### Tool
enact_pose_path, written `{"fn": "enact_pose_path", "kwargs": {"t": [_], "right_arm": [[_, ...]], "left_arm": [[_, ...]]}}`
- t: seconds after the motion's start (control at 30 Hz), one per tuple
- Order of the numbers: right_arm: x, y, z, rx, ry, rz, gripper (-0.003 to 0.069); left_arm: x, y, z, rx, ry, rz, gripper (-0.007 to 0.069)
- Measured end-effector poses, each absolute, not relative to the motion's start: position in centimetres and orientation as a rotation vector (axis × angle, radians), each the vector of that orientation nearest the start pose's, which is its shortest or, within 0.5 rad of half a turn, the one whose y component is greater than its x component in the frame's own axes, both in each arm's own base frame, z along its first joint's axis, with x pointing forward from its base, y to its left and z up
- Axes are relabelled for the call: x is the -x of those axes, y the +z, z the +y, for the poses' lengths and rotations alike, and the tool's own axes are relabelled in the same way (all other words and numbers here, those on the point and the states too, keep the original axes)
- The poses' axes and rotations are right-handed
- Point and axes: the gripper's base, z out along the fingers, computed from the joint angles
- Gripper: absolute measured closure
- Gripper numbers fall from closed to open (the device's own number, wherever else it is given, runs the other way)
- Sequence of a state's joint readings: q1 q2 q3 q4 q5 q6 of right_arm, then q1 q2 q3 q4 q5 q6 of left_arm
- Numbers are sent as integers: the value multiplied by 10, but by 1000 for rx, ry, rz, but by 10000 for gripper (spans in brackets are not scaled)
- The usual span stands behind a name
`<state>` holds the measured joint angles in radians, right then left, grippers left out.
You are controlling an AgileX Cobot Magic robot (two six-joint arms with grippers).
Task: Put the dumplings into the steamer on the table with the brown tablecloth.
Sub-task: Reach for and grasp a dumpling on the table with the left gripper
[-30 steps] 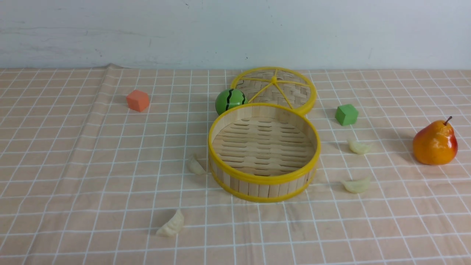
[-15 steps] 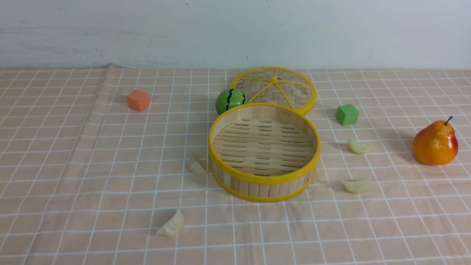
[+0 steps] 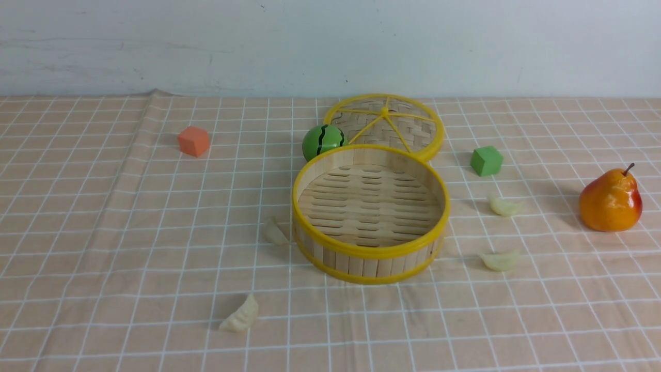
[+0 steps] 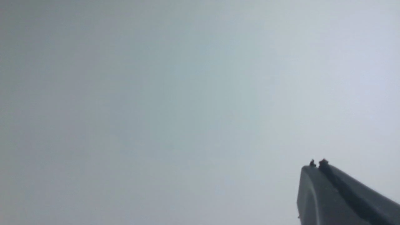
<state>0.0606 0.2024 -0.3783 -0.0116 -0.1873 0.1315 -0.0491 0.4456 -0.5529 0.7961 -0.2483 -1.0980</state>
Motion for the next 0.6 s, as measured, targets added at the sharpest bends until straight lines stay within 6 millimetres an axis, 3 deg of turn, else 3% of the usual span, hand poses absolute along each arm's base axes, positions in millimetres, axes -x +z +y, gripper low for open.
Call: {"fn": "enact_pose_path", "kwargs": {"t": [0.03,0.07,0.13,0.17,0.23,0.43,0.6], "right_arm": [[-52,341,3,-22,145,1160,672],[-71,326,4,12,88,1357,668],[-92,301,6,24,81,1641,665],[-91,299,6,23,85,1657,664],[-106,270,13,12,160,1973,662],[-122,240,25,102,187,2296,659],[-135,246,38,149,257,2316,657]], "left_arm": [[-89,380,-20,0,-413,1234,638],[-114,368,-20,13,-367,1360,638],[-145,347,-16,102,-334,1537,638],[-145,346,-15,105,-324,1542,638],[-178,313,-6,315,-287,1761,638],[-206,277,-12,423,-208,1989,638],[-224,258,-32,425,-78,2250,638]]}}
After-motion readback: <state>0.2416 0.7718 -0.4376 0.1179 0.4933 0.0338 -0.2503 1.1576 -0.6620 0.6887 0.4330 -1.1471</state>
